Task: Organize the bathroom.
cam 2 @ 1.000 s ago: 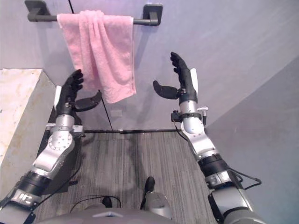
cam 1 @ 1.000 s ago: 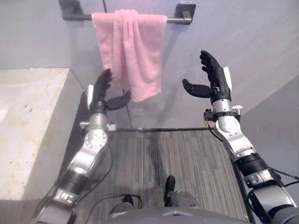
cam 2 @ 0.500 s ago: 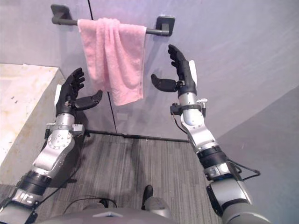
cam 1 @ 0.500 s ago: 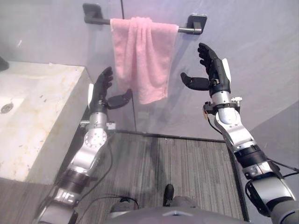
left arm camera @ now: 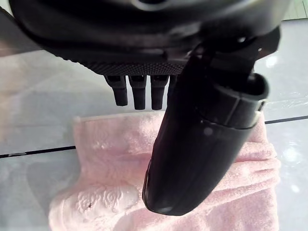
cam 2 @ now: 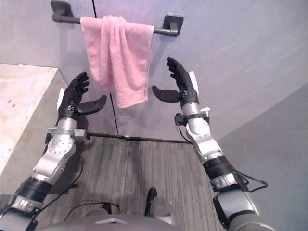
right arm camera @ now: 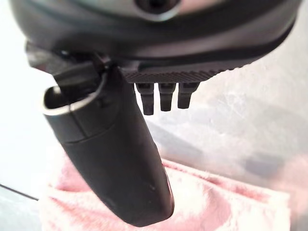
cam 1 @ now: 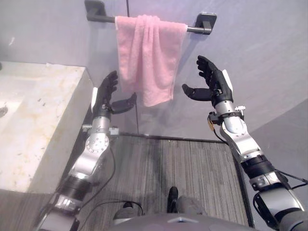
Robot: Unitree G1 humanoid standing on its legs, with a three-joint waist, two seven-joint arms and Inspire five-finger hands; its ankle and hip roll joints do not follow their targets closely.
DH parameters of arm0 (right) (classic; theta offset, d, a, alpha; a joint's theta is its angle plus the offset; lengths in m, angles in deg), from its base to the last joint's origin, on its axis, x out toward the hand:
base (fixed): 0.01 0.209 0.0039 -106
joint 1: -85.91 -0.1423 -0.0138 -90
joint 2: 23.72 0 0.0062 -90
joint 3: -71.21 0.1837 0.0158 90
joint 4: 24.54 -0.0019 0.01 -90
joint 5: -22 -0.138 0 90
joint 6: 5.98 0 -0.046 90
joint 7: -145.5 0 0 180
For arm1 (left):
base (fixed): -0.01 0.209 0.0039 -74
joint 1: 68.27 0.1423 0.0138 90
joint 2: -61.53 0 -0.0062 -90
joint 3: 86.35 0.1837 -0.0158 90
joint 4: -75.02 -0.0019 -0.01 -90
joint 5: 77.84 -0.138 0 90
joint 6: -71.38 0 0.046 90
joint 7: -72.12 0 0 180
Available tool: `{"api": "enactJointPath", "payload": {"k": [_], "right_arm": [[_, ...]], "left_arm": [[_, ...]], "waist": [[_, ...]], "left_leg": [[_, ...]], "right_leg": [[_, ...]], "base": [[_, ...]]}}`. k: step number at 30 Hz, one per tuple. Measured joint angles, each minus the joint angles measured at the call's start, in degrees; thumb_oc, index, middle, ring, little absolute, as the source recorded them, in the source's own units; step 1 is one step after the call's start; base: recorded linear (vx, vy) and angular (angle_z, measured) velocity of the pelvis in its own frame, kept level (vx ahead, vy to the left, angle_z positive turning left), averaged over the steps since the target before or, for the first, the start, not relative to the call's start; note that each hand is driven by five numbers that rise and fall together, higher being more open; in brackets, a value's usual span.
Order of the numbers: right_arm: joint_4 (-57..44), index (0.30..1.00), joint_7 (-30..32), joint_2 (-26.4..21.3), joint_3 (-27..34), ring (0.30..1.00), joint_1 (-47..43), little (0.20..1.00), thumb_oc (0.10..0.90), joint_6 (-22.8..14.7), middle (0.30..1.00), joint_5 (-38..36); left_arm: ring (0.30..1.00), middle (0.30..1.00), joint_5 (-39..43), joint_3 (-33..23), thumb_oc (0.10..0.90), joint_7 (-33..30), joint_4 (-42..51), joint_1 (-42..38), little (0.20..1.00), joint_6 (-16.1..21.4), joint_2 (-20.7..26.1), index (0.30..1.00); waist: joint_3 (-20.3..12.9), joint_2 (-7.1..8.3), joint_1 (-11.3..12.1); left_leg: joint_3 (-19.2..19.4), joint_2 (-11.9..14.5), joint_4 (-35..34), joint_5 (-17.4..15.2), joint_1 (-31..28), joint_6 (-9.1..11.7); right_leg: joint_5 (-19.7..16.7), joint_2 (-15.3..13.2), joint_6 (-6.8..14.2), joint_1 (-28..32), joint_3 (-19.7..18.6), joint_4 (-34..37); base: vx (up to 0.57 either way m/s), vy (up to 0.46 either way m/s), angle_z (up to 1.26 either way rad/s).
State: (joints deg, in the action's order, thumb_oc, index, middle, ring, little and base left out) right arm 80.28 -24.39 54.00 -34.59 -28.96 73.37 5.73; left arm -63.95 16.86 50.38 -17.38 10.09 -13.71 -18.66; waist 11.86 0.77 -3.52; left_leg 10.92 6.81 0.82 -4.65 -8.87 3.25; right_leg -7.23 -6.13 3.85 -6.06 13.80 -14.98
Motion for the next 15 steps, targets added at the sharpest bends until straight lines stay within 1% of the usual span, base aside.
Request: {"api": "enactJointPath", "payload": {"k": [1,3,4,5,6,7,8,9,10,12,14,15], "right_arm": [[0.0,0.9,-0.5,0.0,0.0,0.9,0.1,0.9,0.8,0.0,0.9,-0.7],[0.0,0.9,-1.2,0.1,-0.1,0.9,-0.3,0.9,0.8,0.0,0.9,-0.9],[0.1,0.9,-1.3,0.3,-0.4,0.9,-0.7,0.9,0.8,0.0,0.9,-0.9],[0.1,0.9,-1.4,0.7,-0.9,0.9,-1.3,0.9,0.8,0.0,0.9,-1.0],[0.0,0.9,-2.1,2.1,-2.2,0.9,-3.7,0.9,0.8,0.0,0.9,-1.0],[0.0,0.9,-2.3,2.8,-3.1,0.9,-4.9,0.9,0.8,0.0,0.9,-1.0],[0.0,0.9,-2.2,3.3,-3.6,0.9,-5.6,0.9,0.8,0.1,0.9,-1.1],[0.1,0.9,-2.0,3.6,-4.7,0.9,-6.4,0.9,0.8,0.1,0.9,-2.3],[1.3,0.9,-1.9,3.4,-5.5,0.9,-7.1,0.9,0.8,0.1,0.9,-2.7],[6.4,0.9,-1.7,2.5,-6.2,0.9,-10.0,0.9,0.8,0.4,0.9,-4.3],[7.2,0.9,-1.2,1.0,-6.1,0.9,-10.4,0.9,0.8,0.6,0.9,-4.9],[7.1,0.9,0.2,0.4,-6.0,0.9,-10.9,0.9,0.8,0.9,0.9,-4.9]], "left_arm": [[0.9,0.9,0.0,0.0,0.8,0.0,0.0,0.0,0.9,0.0,0.0,0.9],[0.9,0.9,0.0,0.0,0.8,-0.3,0.0,0.0,0.9,0.0,0.5,0.9],[0.9,0.9,0.0,-0.2,0.8,-0.6,0.0,0.2,0.9,0.0,0.7,0.9],[0.9,0.9,0.0,-0.4,0.8,-1.2,0.0,0.3,0.9,0.0,1.0,0.9],[0.9,0.9,0.0,-1.5,0.8,-2.7,0.0,0.3,0.9,-0.2,2.1,0.9],[0.9,0.9,-0.1,-1.9,0.8,-3.4,0.0,0.5,0.9,-0.3,2.9,0.9],[0.9,0.9,-0.3,-2.1,0.8,-4.1,0.0,0.8,0.9,-0.4,2.6,0.9],[0.9,0.9,-0.3,-1.8,0.8,-4.4,-0.1,1.3,0.9,-0.5,1.9,0.9],[0.9,0.9,-0.3,-1.5,0.8,-3.9,-0.6,1.2,0.9,-0.4,1.7,0.9],[0.9,0.9,-0.2,-1.5,0.8,-2.9,-1.6,1.3,0.9,-0.2,0.8,0.9],[0.9,0.9,-0.2,-1.6,0.8,-2.3,-1.5,1.7,0.9,-0.2,0.8,0.9],[0.9,0.9,-0.2,-2.5,0.8,-2.0,-1.3,3.0,0.9,-0.2,0.8,0.9]], "waist": [[0.0,0.02,0.0],[-0.1,0.13,0.5],[-0.5,0.1,0.6],[-1.0,0.23,1.3],[-1.8,1.73,3.4],[-2.2,3.38,3.7],[-2.2,3.53,3.7],[-2.1,2.45,3.8],[-2.2,2.31,3.7],[-2.2,2.09,4.7],[-2.2,2.07,5.5],[-2.2,2.03,5.8]], "left_leg": [[0.4,0.1,-0.1,0.1,-0.9,-0.1],[1.6,-0.2,-0.5,0.0,-1.9,-0.2],[2.2,-0.3,-1.1,0.2,-2.0,-0.3],[2.9,-0.4,-1.9,0.6,-2.1,0.0],[4.8,-1.5,-2.6,0.9,-1.9,0.2],[4.7,-2.8,-2.4,0.8,-1.7,0.3],[4.4,-3.0,-1.9,0.6,-1.4,0.6],[4.1,-2.2,-1.8,0.7,-0.9,0.7],[3.4,-1.9,-2.4,1.0,-0.9,1.2],[3.0,-0.5,-2.6,1.1,-0.7,2.2],[2.9,0.1,-3.1,1.5,-0.8,2.8],[3.0,0.5,-3.2,1.6,-0.9,3.0]], "right_leg": [[-0.4,-0.6,0.6,-0.3,-0.4,-1.3],[-0.2,-1.9,1.0,0.1,1.0,-0.1],[0.1,-2.1,0.7,1.2,2.8,2.7],[0.6,-2.1,0.9,2.3,5.3,6.9],[0.4,-1.8,2.1,4.2,8.0,16.3],[-1.1,-2.3,3.1,5.4,6.4,17.2],[-2.3,-2.0,-0.3,5.2,4.7,17.2],[-2.7,-1.1,-0.7,5.5,4.6,17.8],[-3.1,-0.5,-1.1,6.6,5.2,19.8],[-3.0,1.3,-1.5,6.6,5.6,19.8],[-2.8,2.0,-1.8,6.6,5.6,19.8],[-2.8,2.4,-1.9,6.4,5.5,19.8]], "base": [[0.2,-0.074,-0.07],[0.17,-0.146,-0.11],[0.1,-0.126,-0.11],[0.09,-0.098,-0.55],[0.08,-0.082,-0.61],[0.09,-0.092,-0.5],[0.12,-0.141,-0.05],[0.13,-0.146,0.11],[0.19,-0.14,0.14],[0.18,-0.077,0.12],[0.09,-0.03,0.02],[0.05,-0.013,-0.01]]}}
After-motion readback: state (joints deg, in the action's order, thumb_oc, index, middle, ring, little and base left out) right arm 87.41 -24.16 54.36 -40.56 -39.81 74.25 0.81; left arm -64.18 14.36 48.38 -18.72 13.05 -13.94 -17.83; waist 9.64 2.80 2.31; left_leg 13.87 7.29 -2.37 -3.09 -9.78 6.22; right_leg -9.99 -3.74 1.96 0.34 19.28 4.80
